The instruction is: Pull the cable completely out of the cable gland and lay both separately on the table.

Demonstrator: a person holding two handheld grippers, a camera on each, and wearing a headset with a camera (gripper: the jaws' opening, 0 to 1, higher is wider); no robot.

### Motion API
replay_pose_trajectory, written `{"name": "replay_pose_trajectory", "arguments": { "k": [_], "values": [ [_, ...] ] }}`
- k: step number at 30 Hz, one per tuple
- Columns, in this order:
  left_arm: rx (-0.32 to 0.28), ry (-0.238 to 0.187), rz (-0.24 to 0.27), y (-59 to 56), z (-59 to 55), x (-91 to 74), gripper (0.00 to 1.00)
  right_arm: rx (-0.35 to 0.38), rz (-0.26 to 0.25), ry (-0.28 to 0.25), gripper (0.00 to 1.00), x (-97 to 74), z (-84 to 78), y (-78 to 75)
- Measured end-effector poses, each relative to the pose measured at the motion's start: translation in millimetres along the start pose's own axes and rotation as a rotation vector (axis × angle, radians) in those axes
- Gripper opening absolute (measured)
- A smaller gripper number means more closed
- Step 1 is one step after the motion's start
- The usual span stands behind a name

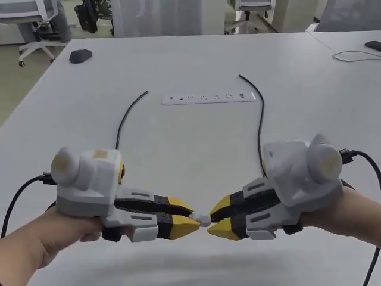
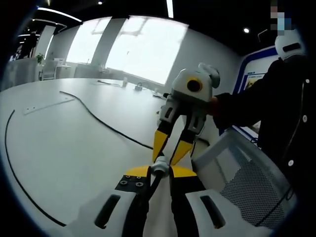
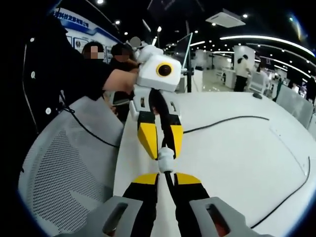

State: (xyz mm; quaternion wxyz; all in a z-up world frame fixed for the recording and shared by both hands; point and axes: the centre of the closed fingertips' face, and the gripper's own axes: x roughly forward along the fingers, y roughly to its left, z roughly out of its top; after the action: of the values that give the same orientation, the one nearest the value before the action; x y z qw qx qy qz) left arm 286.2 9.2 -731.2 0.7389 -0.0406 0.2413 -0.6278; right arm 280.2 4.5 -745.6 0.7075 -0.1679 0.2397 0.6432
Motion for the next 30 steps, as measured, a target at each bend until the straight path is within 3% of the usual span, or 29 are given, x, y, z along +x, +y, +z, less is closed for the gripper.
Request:
{"name": "replay_pose_trajectory", "arguments": {
  "k": [2,13,21,30],
  "values": [
    [0.001,0.002,-0.001,-0.5,-0.7,0.9,0.15,-0.002,-0.014,0.008,0.02,-0.8,-1.1,-3.0],
    [0.03,0.006,0.002,1.1,-1.7,2.5,0.15,-0.074,-0.022,0.037,0.0,0.0,-3.9,-1.6],
    [0.047,0.015,0.029,8.3,-4.0,-1.4,0.15,-0.045,-0.046,0.068,0.0,-8.9,-17.0,-7.1],
    [0.056,0.028,0.042,11.1,-5.6,-3.2,0.15,0.015,-0.109,0.122,0.0,-32.3,-46.8,-17.9]
  ]
}}
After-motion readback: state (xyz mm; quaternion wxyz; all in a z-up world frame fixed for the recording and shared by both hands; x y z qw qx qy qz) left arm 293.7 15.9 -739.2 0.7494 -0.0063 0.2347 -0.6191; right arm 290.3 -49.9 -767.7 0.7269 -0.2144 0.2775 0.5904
